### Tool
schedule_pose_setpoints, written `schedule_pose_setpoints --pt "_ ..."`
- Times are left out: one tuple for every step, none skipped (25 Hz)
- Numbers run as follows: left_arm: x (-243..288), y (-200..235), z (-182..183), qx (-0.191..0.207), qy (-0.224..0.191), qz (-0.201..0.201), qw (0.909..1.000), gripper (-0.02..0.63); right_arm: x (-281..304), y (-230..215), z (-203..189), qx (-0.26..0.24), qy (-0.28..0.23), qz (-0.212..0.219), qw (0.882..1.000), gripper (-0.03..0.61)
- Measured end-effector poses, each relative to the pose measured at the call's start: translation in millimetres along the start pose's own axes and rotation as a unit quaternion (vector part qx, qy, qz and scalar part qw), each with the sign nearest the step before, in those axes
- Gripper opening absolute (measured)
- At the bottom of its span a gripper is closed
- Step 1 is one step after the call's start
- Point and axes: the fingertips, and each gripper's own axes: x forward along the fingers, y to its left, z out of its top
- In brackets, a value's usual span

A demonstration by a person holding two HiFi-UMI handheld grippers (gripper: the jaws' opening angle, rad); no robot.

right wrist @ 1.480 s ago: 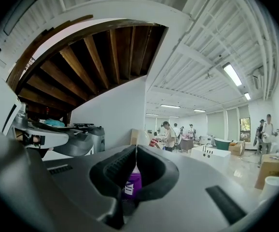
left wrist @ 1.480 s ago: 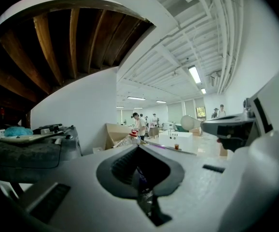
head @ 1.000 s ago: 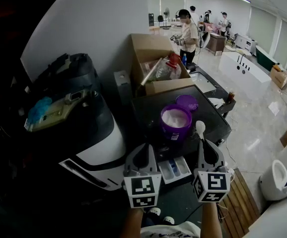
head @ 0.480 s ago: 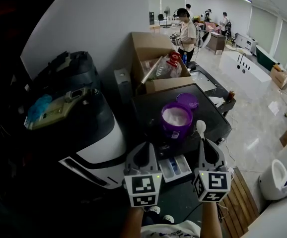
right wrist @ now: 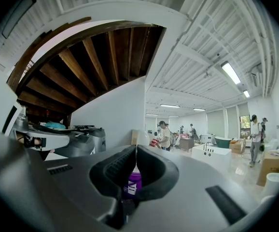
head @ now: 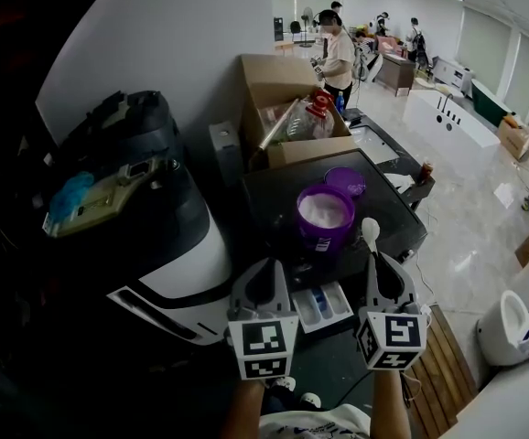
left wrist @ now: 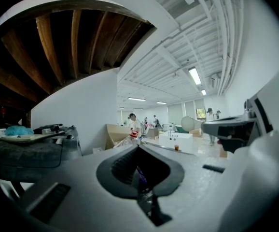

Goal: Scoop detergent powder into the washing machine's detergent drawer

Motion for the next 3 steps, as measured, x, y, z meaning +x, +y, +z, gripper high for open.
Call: schedule_pose_setpoints --pt "0.4 -0.1 -0.1 0.0 0.0 0.0 1.0 0.002 0.3 -0.1 0.1 0.001 -0.001 0.0 1.0 0.02" --pt "0.7 -0.2 -0.1 0.0 -0.001 -0.001 1.0 0.002 0.6 -0.2 -0.2 0.001 -0.001 0.001 1.0 0.02" --pt "1.1 -0.3 -0.1 0.0 -0.001 -0.001 1.0 0.002 0.9 -0.4 -0.7 0.001 -0.001 0.001 1.0 0.02"
